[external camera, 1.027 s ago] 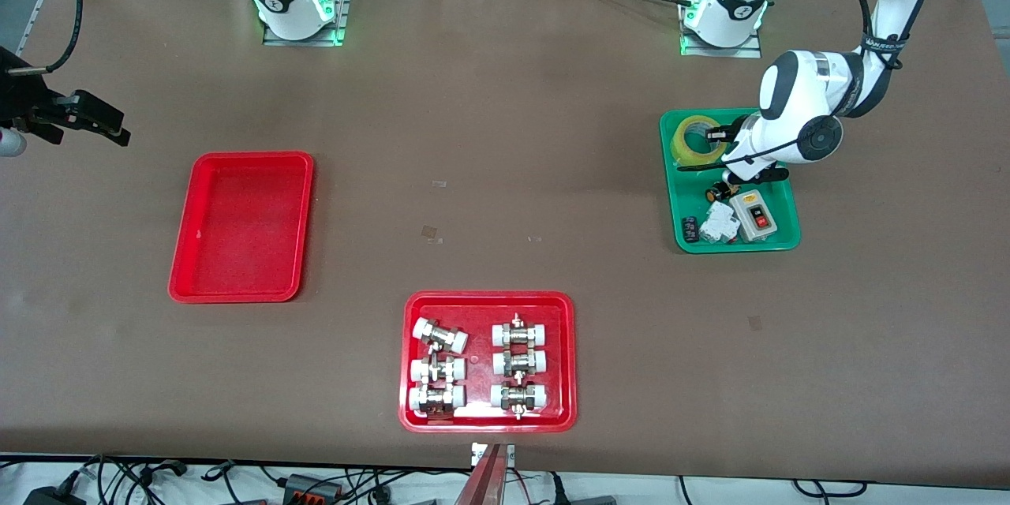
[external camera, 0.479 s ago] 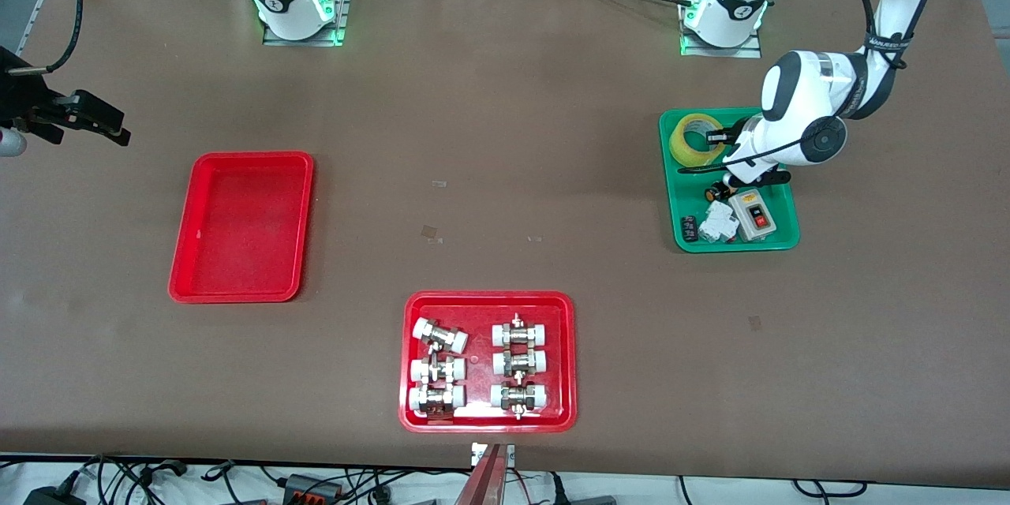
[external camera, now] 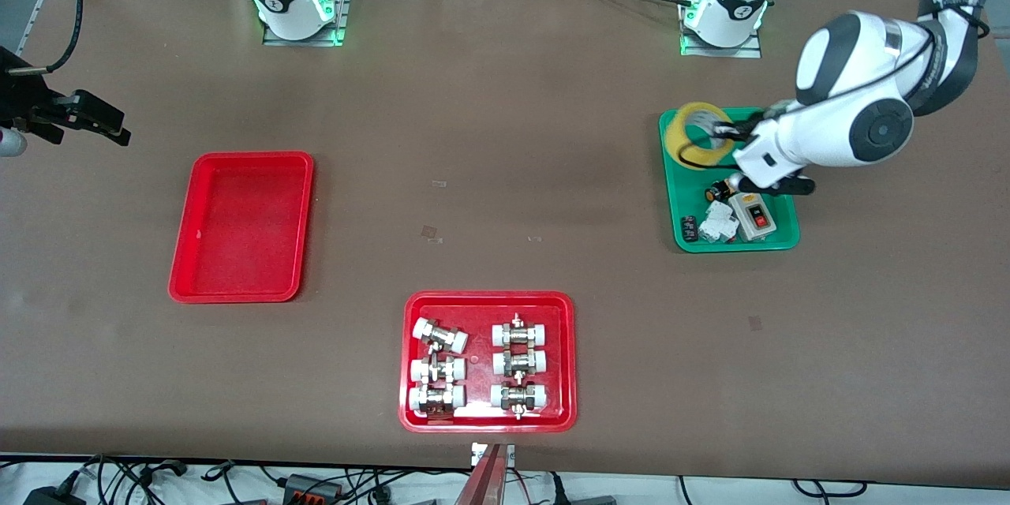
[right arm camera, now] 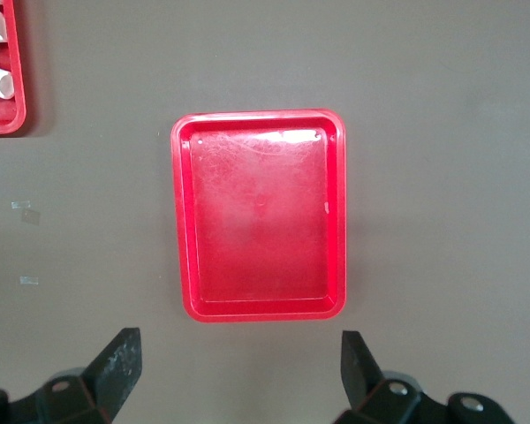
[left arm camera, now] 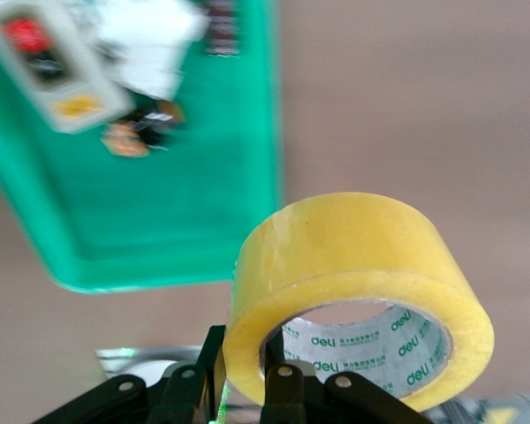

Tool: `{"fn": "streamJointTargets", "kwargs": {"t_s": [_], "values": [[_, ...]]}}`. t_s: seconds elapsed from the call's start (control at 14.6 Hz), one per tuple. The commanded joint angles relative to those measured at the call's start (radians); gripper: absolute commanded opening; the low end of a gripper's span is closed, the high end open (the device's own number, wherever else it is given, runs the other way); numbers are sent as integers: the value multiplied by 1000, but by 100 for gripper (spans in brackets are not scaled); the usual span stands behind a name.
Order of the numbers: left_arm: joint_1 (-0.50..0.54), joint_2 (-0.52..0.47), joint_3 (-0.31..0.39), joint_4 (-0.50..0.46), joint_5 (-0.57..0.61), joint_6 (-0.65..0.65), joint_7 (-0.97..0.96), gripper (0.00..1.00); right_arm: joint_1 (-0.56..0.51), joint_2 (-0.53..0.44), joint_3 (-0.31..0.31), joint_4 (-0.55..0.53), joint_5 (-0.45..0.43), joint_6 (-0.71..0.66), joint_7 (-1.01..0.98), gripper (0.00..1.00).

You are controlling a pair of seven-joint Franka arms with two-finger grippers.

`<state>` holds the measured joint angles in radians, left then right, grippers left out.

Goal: Left arm passes tape to right arm into tray
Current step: 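Lift the tape with the left gripper while the right gripper approaches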

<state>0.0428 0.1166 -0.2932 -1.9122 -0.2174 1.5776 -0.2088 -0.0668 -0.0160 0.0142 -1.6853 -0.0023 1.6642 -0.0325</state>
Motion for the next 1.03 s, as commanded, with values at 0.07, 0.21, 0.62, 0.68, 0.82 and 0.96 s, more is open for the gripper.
{"fn": "streamJointTargets", "kwargs": {"t_s": [0.07,0.21,0.62,0.68,0.82,0.96], "values": [[-37,79,-180,236,-149,-57,-225,0,-5,10,0,3,18,-18,6,100],[-72,159,-225,359,-256,-47,-253,0,1,37,1,4,19,-23,10,100],[-155,299,-225,499,-535,128,-366,0,93,131,3,16,50,-79,-10,100],[-155,322,-225,501,-568,162,-360,0,93,140,4,22,82,-78,-10,100],[-159,351,-225,519,-570,202,-365,0,103,165,4,61,233,-93,-12,100],[-159,356,-227,521,-570,202,-362,0,160,172,16,84,356,-97,-12,100]]}}
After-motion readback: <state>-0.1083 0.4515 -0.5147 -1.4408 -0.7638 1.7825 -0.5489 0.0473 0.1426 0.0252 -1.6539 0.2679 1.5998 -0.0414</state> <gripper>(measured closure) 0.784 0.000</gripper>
